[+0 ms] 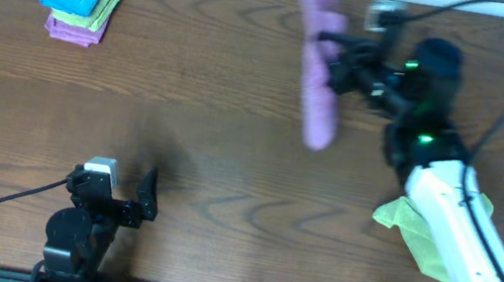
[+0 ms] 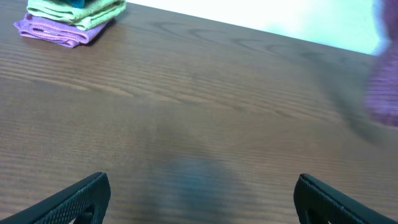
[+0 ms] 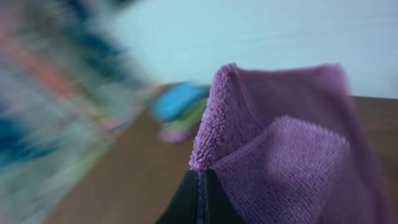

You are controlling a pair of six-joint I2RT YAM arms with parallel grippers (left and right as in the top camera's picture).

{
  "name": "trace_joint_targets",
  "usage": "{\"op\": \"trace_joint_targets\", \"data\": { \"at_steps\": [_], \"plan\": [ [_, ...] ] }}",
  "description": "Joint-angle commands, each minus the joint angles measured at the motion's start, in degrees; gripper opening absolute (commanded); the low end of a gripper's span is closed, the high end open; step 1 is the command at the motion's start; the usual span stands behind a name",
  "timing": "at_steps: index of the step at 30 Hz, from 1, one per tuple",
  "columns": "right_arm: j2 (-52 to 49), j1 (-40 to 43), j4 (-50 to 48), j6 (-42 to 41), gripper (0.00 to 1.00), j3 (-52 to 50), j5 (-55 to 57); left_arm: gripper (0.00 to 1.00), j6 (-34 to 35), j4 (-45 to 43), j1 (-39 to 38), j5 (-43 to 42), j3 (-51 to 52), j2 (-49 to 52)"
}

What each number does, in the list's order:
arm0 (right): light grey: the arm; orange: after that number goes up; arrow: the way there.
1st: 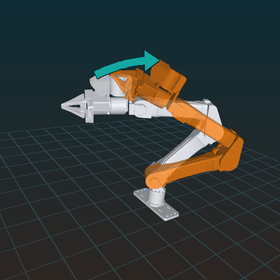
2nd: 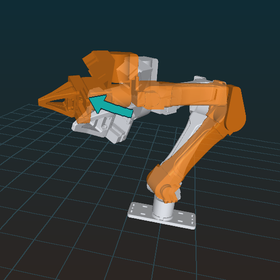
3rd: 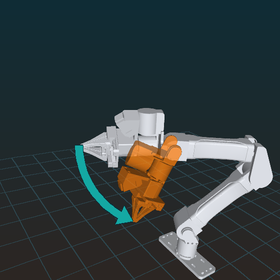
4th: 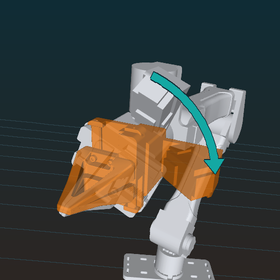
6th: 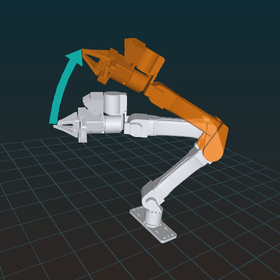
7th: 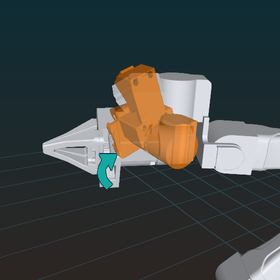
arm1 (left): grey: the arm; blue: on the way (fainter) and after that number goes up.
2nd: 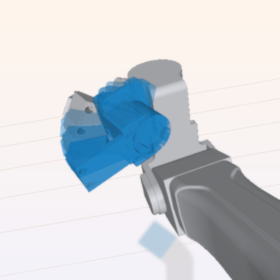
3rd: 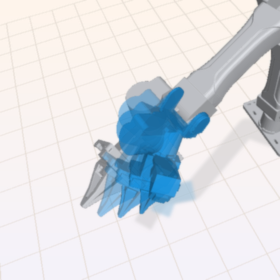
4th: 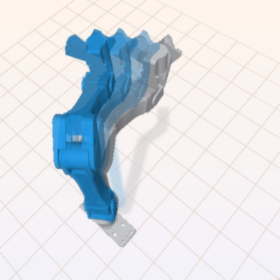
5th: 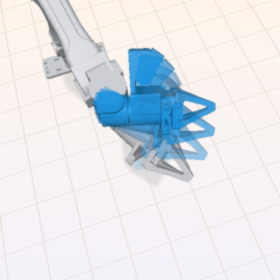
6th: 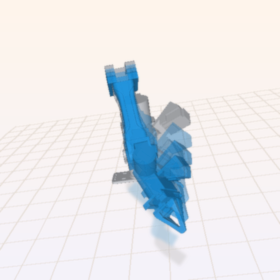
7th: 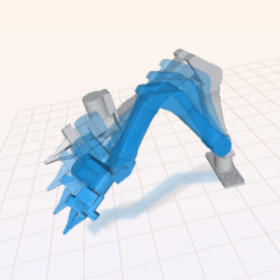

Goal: Fold the cloth
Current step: 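Lift the purple cloth with the right gripper and drag it leftward onto the table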

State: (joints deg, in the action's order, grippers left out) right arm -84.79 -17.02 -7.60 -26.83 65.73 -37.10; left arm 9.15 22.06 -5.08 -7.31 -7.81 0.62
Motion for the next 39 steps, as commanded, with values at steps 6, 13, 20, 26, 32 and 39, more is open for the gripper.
{"op": "trace_joint_targets", "data": {
  "at_steps": [6, 13, 20, 26, 32, 39],
  "plan": [
    [3.63, 1.03, 19.67, -1.42, 0.3, 5.95, 10.6, 0.95, 0.04, 0.17, 0.24, 0.22, 1.22, -0.37],
    [1.66, 5.6, 36.35, -1.31, 0.99, 5.92, 18.62, 0.95, 0.04, 0.17, 0.24, 0.2, 1.22, -0.37],
    [1.16, -5.42, 43.04, 10.29, 0.91, 5.57, 17.68, 0.95, 0.04, 0.17, 0.24, 0.2, 1.22, -0.37],
    [-5.31, -19.67, 43.19, 13.4, 0.01, 5.42, 29.49, 0.95, 0.04, 0.17, 0.24, 0.22, 1.22, -0.37],
    [-14.64, -25.33, 38.95, 9.7, 0.01, 5.42, 38.32, 0.95, 0.04, 0.17, 0.24, 0.2, 1.22, -0.37],
    [-23.34, -24.63, 33.88, 7.56, 0.01, 5.42, 40.13, 0.95, 0.04, 0.17, 0.24, 0.22, 1.22, -0.37]
  ]
}}
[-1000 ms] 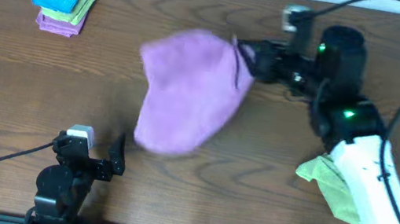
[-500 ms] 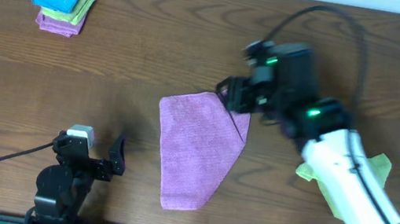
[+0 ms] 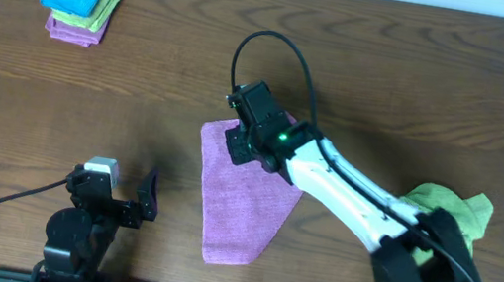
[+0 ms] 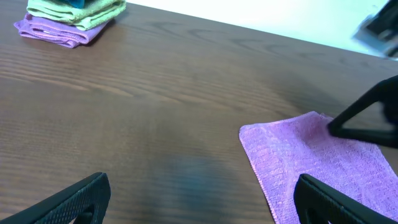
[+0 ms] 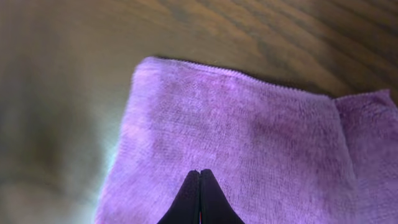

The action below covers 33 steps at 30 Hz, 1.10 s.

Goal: Fold the cloth
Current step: 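Lift the purple cloth with the right gripper and drag it leftward onto the table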

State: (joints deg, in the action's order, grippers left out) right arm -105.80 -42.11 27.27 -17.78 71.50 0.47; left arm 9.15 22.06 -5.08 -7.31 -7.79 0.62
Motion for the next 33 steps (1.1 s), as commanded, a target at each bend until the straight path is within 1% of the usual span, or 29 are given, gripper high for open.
{"op": "trace_joint_targets", "data": {
  "at_steps": [1, 6, 12, 18, 21, 27, 30, 33],
  "plan": [
    [-3.58, 0.46, -1.92, -1.49, 0.01, -0.35, 2.58, 0.95, 0.04, 0.17, 0.24, 0.2, 1.2, -0.37],
    [-8.94, 0.9, -5.55, -1.49, 0.01, -0.35, 4.7, 0.95, 0.04, 0.17, 0.24, 0.2, 1.2, -0.37],
    [-12.11, 1.31, -8.7, -1.49, 0.02, -0.35, 4.61, 0.95, 0.04, 0.17, 0.24, 0.2, 1.2, -0.37],
    [-12.46, 1.2, -13.73, -1.51, 0.01, -0.35, 3.08, 0.95, 0.04, 0.2, 0.24, 0.22, 1.2, -0.37],
    [-12.46, 1.2, -18.6, -1.53, 0.01, -0.35, 2.6, 0.95, 0.04, 0.17, 0.24, 0.22, 1.2, -0.37],
    [-13.25, 1.16, -28.41, -7.08, 0.01, -0.35, 1.81, 0.95, 0.04, 0.17, 0.24, 0.2, 1.2, -0.37],
    [-13.35, 1.16, -31.02, -8.55, 0.02, -0.24, 1.53, 0.95, 0.04, 0.2, 0.24, 0.2, 1.2, -0.37],
    [-12.17, 1.22, -30.67, -7.72, 0.01, 1.53, -1.62, 0.95, 0.04, 0.17, 0.24, 0.2, 1.2, -0.37]
  ]
}}
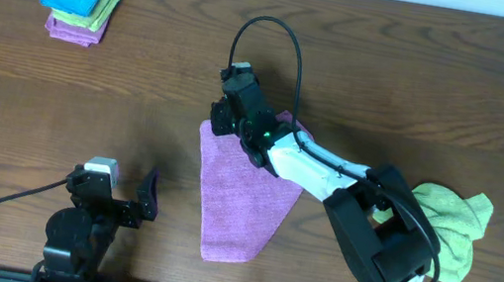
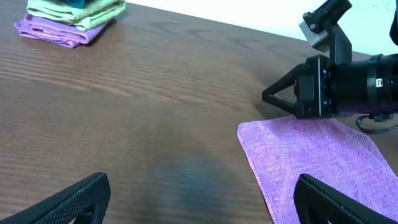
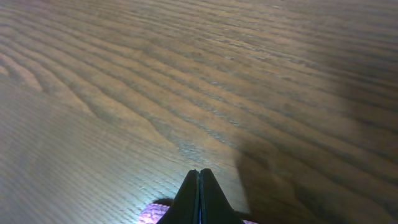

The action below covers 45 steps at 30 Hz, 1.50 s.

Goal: Fold the cloth

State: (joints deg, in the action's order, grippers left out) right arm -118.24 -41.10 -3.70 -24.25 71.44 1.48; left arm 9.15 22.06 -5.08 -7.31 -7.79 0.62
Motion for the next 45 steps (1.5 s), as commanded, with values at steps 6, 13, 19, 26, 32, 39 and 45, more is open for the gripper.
{"op": "trace_joint_targets", "data": {
  "at_steps": [6, 13, 19, 26, 32, 39, 45],
  "plan": [
    [8.24, 0.11, 17.35, 7.13, 0.01, 8.63, -5.95, 0.95, 0.04, 0.17, 0.24, 0.2, 1.2, -0.37],
    [16.92, 0.17, 39.67, 9.66, 0.01, 9.99, 6.32, 0.95, 0.04, 0.17, 0.24, 0.2, 1.2, -0.37],
    [16.87, 4.85, 46.64, 5.97, 0.01, 7.76, 9.07, 0.95, 0.04, 0.17, 0.24, 0.2, 1.2, -0.37],
    [16.87, 15.5, 44.81, 14.25, 0.27, 3.39, -12.9, 0.95, 0.04, 0.17, 0.24, 0.22, 1.2, -0.37],
    [16.87, 17.14, 45.03, 20.17, 0.79, -0.87, -16.33, 0.95, 0.04, 0.2, 0.24, 0.22, 1.2, -0.37],
    [16.87, 19.06, 41.4, 21.4, 0.88, -5.16, -16.33, 0.95, 0.04, 0.17, 0.24, 0.2, 1.2, -0.37],
    [16.87, 22.38, 37.88, 21.79, 0.75, -8.37, -17.22, 0.95, 0.04, 0.17, 0.24, 0.22, 1.2, -0.37]
  ]
}}
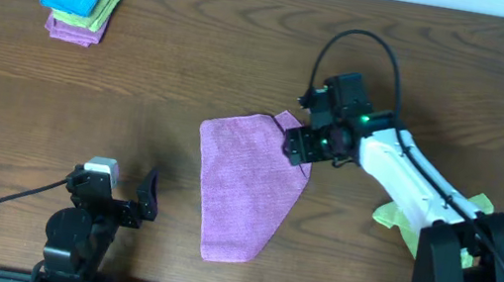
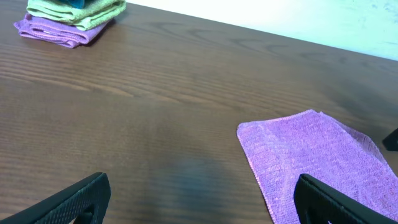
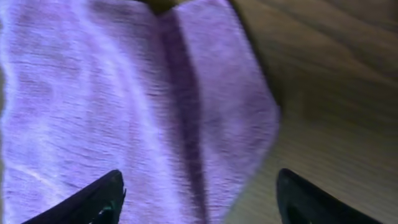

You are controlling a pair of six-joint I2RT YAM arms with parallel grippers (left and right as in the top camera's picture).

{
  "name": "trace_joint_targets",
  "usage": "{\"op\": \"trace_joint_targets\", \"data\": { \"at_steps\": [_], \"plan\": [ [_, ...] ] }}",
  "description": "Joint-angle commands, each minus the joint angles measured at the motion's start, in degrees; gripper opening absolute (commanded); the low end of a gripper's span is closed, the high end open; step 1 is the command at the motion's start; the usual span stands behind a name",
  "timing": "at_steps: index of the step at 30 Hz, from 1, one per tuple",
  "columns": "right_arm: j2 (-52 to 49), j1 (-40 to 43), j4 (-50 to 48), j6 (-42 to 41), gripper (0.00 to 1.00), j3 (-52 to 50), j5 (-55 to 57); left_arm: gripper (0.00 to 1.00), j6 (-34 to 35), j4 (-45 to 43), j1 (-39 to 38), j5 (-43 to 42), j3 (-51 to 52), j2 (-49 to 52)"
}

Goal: Fold the cloth

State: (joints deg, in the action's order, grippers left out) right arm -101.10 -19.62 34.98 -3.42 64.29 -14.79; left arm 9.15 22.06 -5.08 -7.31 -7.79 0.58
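Observation:
A purple cloth lies spread on the wooden table, narrowing toward the front, with a small doubled-over flap at its far right corner. My right gripper hovers open over that right edge; its wrist view looks down on the cloth and its crease, nothing between the fingers. My left gripper rests open near the front left, apart from the cloth; its wrist view shows the cloth's left corner ahead on the right.
A stack of folded cloths, blue on green on purple, sits at the far left corner. A crumpled green cloth lies under the right arm at the right side.
My right gripper was shut at the cloth's far left corner; now it stands open over the cloth's right edge. The cloth lies nearly as before. The left arm has not moved.
My right gripper first held the purple cloth hanging in the air at the far right. Then the cloth lay spread mid-table with the gripper shut at its far edge, then at its far left corner. Now the gripper is open over the right edge.

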Motion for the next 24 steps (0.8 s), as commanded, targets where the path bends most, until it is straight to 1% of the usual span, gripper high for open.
{"op": "trace_joint_targets", "data": {
  "at_steps": [1, 4, 10, 13, 16, 17, 19, 20, 22, 24],
  "plan": [
    [-0.26, 0.87, -1.73, 1.01, 0.74, -1.79, -0.44, 0.95, 0.04, 0.17, 0.24, 0.22, 1.2, -0.33],
    [-0.28, 0.83, -4.83, 0.9, 0.75, -2.97, 3.89, 0.95, 0.04, 0.17, 0.24, 0.2, 1.2, -0.33],
    [-2.34, 1.44, -9.2, 0.92, 0.71, -3.19, 4.24, 0.95, 0.04, 0.17, 0.24, 0.22, 1.2, -0.33],
    [-4.68, 1.44, -9.64, 0.85, 0.66, -3.19, 3.76, 0.95, 0.04, 0.17, 0.24, 0.2, 1.2, -0.33],
    [-6.69, 1.42, -10.1, 0.48, 0.59, -3.19, 3.74, 0.95, 0.04, 0.17, 0.24, 0.22, 1.2, -0.33],
    [-7.02, 1.44, -10.23, 0.48, 0.54, -3.19, 3.52, 0.95, 0.04, 0.17, 0.24, 0.22, 1.2, -0.33],
    [-7.63, 1.44, -10.64, 0.26, 0.47, -3.19, 3.3, 0.95, 0.04, 0.17, 0.24, 0.2, 1.2, -0.33],
    [-7.93, 1.44, -10.95, 0.26, 0.33, -3.19, 3.15, 0.95, 0.04, 0.17, 0.24, 0.2, 1.2, -0.33],
    [-7.93, 1.44, -11.5, -0.22, 0.02, -3.19, 2.08, 0.95, 0.04, 0.2, 0.24, 0.22, 1.2, -0.33],
    [-7.93, 1.44, -12.09, -1.77, 0.01, -2.99, 0.55, 0.96, 0.04, 0.17, 0.24, 0.2, 1.2, -0.33]
  ]
}}
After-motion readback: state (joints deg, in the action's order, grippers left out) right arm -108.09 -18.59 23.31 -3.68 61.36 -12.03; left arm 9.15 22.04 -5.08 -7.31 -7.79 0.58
